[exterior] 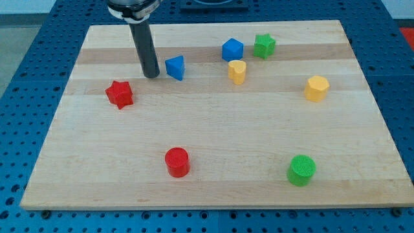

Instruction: Move the red star to the bottom of the blue triangle

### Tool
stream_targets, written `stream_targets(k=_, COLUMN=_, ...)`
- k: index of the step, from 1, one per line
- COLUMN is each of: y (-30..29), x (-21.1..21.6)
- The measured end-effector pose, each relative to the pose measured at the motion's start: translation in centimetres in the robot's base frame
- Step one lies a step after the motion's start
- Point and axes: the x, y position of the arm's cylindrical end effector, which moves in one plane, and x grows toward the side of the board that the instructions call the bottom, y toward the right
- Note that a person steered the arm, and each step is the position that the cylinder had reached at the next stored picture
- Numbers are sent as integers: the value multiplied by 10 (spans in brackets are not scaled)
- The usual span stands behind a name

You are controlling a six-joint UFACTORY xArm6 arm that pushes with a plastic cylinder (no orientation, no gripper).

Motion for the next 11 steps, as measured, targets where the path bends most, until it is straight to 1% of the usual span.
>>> stream_targets(k=1, y=50, x=0)
stream_targets(k=2, y=65, x=0)
stream_targets(k=3, y=20, x=27)
stream_targets(k=4, y=17, x=111)
stream_targets(k=5, y=-97, x=145)
stream_targets(k=6, y=-151, x=106)
stream_targets(k=7, y=-142, x=64)
stream_targets(k=8, y=-37, x=52)
stream_targets(k=9, y=-20, x=69)
stream_targets(k=10, y=-61, x=117)
stream_targets(k=11, y=-14, x=106)
